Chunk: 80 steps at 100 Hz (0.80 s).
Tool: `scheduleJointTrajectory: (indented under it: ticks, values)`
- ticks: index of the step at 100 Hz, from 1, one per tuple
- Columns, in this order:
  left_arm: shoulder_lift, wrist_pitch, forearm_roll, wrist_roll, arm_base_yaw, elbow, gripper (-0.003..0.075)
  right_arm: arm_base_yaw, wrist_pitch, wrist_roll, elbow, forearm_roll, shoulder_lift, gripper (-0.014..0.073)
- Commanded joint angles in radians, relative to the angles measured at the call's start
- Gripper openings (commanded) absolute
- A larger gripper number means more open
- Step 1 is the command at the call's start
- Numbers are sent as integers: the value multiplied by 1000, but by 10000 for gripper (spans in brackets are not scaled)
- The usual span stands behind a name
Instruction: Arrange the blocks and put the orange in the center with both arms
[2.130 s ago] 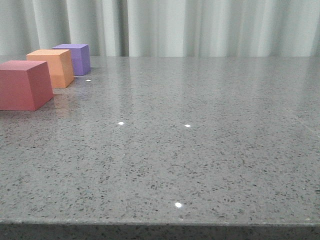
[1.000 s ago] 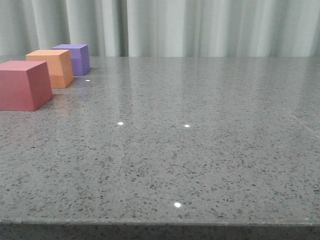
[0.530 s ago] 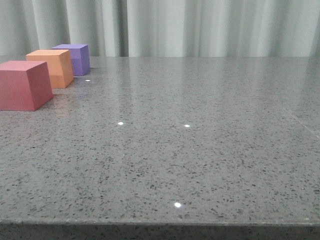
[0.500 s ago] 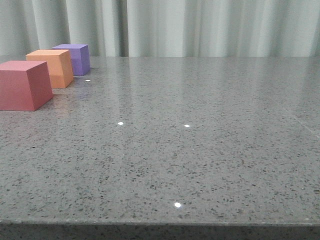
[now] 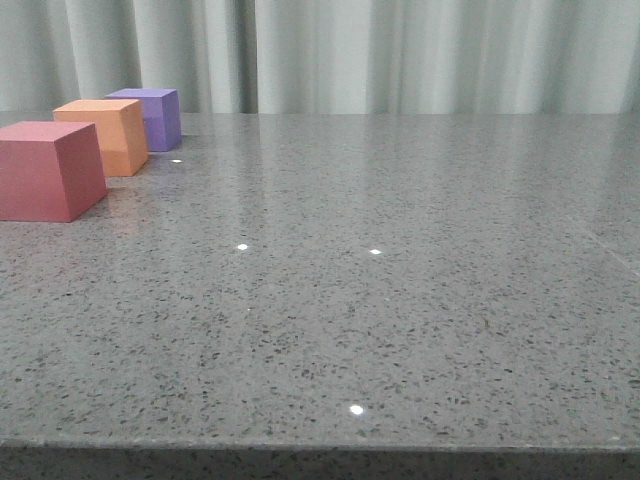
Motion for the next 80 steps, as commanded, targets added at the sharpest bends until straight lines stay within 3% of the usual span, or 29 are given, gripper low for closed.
scheduleJointTrajectory:
  ticks: [1, 24, 59, 80]
  values:
    - [-13, -179, -82, 42, 59, 38, -20, -5, -73, -6, -27, -16, 4, -110]
    - [-124, -242, -90, 73, 160, 209, -20, -5, -73, -6, -27, -16, 4, -110]
    - [-217, -319, -33, 73, 177, 388, -20, -5, -69, -6, -27, -16, 4, -110]
    - [-217, -337, -31, 73, 177, 397, -20, -5, -69, -6, -27, -16, 4, -110]
